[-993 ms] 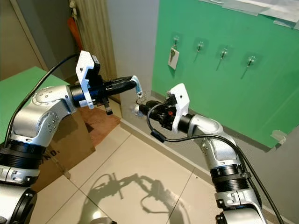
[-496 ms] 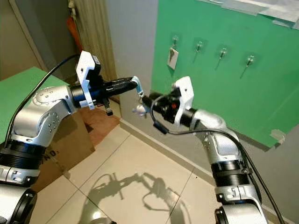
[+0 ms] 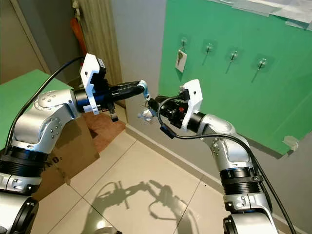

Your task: Hang keys on a hook

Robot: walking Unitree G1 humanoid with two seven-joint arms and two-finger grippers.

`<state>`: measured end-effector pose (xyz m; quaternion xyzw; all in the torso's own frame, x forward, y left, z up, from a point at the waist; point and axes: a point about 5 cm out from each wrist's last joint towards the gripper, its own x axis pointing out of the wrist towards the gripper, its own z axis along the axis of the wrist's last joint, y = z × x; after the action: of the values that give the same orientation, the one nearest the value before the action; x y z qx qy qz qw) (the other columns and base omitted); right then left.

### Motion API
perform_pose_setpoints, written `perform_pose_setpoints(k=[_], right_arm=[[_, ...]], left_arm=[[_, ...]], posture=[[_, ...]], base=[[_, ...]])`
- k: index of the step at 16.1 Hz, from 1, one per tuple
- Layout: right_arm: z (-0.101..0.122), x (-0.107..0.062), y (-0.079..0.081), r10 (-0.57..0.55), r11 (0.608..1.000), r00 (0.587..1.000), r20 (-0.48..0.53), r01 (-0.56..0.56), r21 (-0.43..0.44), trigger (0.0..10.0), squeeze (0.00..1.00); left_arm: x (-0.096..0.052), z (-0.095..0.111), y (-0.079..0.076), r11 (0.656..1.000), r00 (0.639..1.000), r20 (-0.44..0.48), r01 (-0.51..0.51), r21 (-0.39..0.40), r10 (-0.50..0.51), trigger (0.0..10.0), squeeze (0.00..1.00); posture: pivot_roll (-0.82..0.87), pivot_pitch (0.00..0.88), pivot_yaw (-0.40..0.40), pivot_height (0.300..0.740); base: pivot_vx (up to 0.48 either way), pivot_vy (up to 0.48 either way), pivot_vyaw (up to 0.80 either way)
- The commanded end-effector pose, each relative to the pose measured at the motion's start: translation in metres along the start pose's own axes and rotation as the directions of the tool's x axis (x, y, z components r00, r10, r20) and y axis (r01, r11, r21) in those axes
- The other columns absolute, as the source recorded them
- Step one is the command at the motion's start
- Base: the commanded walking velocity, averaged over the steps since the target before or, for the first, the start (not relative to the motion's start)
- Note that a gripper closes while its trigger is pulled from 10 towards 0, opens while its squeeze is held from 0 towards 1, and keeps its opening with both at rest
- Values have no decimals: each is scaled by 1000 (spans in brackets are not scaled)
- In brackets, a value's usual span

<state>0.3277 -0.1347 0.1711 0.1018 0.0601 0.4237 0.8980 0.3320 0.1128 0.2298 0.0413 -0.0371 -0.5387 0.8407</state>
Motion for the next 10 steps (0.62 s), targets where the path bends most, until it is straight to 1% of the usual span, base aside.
perform_pose_setpoints(k=[1,10], right_arm=[[4,-2,2,13,1000,1000,21,-13,2,0,0],[1,-1,6,27,1000,999,19,-27,2,0,0]], left_arm=[[-1,3,-3,1000,1000,-2,14,14,-14,0,0],[-1,4,-2,1000,1000,1,8,14,-9,0,0]], posture=[[29,0,6,740],[31,0,7,740]], base=[[0,0,0],[0,0,0]])
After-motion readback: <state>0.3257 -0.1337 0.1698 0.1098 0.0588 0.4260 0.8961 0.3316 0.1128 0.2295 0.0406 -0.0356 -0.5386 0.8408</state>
